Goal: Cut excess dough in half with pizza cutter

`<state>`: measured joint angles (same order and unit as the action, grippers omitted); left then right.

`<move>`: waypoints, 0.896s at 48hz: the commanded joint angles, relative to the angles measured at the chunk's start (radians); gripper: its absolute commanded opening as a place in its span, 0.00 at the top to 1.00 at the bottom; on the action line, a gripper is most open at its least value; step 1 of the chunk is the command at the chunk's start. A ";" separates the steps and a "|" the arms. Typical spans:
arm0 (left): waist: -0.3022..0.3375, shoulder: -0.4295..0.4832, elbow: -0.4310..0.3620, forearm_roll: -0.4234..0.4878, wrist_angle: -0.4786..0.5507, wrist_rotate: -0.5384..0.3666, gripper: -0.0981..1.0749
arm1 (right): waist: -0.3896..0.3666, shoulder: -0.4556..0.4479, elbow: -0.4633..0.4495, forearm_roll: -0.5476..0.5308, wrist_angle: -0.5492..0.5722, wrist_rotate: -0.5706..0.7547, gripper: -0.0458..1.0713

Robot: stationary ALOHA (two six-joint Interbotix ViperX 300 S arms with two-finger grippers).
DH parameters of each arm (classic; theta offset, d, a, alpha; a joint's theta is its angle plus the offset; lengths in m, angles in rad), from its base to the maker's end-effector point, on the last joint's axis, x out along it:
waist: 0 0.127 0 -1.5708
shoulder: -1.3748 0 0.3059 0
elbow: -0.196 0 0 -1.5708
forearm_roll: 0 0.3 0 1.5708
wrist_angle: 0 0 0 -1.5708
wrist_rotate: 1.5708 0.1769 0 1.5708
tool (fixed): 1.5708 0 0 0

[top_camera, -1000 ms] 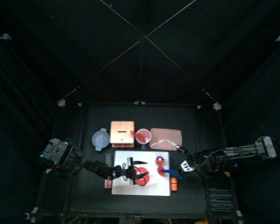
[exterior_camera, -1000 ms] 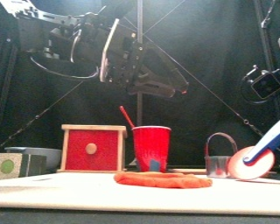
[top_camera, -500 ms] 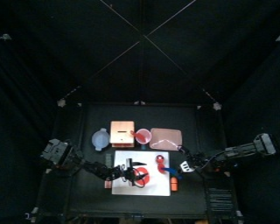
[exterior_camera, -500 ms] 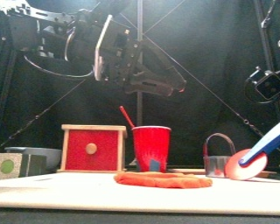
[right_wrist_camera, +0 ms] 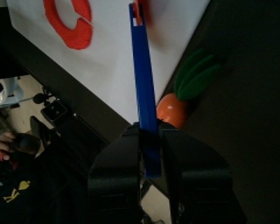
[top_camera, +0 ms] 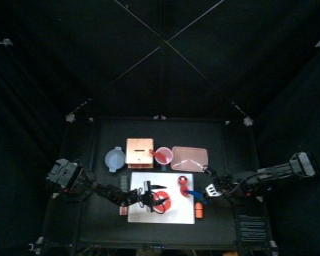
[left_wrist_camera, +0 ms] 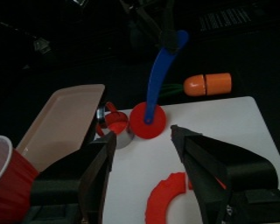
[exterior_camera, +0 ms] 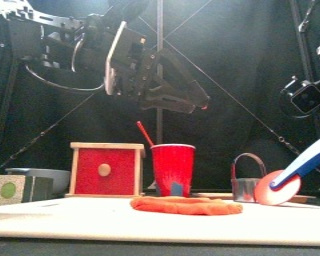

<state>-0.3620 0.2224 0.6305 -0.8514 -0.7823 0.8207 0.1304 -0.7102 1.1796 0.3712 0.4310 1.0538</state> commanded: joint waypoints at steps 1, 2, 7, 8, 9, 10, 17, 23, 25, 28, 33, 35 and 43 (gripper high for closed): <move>0.000 -0.020 -0.011 -0.002 -0.011 -0.002 0.17 | -0.002 0.006 -0.012 0.003 -0.006 0.000 0.58; 0.000 -0.020 -0.011 -0.002 -0.011 -0.002 0.17 | -0.002 0.006 -0.009 0.003 -0.006 0.002 0.58; 0.000 -0.018 -0.009 -0.005 -0.011 -0.002 0.17 | 0.003 0.006 -0.003 0.020 -0.006 0.000 0.58; 0.000 -0.018 -0.009 -0.006 -0.009 -0.002 0.17 | 0.003 0.006 -0.002 0.023 -0.006 0.000 0.58; 0.000 -0.018 -0.009 -0.006 -0.009 -0.002 0.17 | 0.003 0.006 -0.003 0.023 -0.006 0.000 0.58; 0.000 -0.018 -0.009 -0.005 -0.009 -0.002 0.17 | 0.003 0.006 -0.005 0.023 -0.006 -0.002 0.58; 0.000 -0.018 -0.009 -0.006 -0.011 -0.002 0.17 | 0.008 0.006 -0.015 0.015 -0.009 -0.003 0.55; 0.000 -0.018 -0.008 -0.006 -0.011 -0.002 0.17 | 0.023 0.008 -0.025 0.014 -0.009 -0.003 0.43; 0.000 -0.018 -0.006 -0.006 -0.011 -0.002 0.17 | 0.031 0.011 -0.029 0.014 -0.011 -0.003 0.37; 0.000 -0.018 -0.005 -0.006 -0.011 -0.002 0.17 | 0.043 0.015 -0.037 0.018 -0.018 -0.002 0.28; 0.000 -0.018 -0.003 -0.006 -0.009 -0.002 0.17 | 0.071 0.032 -0.055 0.021 -0.044 0.002 0.14; 0.002 -0.018 -0.003 -0.006 -0.011 -0.002 0.17 | 0.080 0.040 -0.064 0.023 -0.061 0.002 0.10; 0.003 -0.018 0.002 -0.006 -0.009 -0.002 0.17 | 0.121 0.089 -0.107 0.025 -0.130 0.002 0.05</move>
<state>-0.3620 0.2224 0.6397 -0.8575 -0.7839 0.8191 0.2316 -0.6397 1.1137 0.3927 0.3329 1.0584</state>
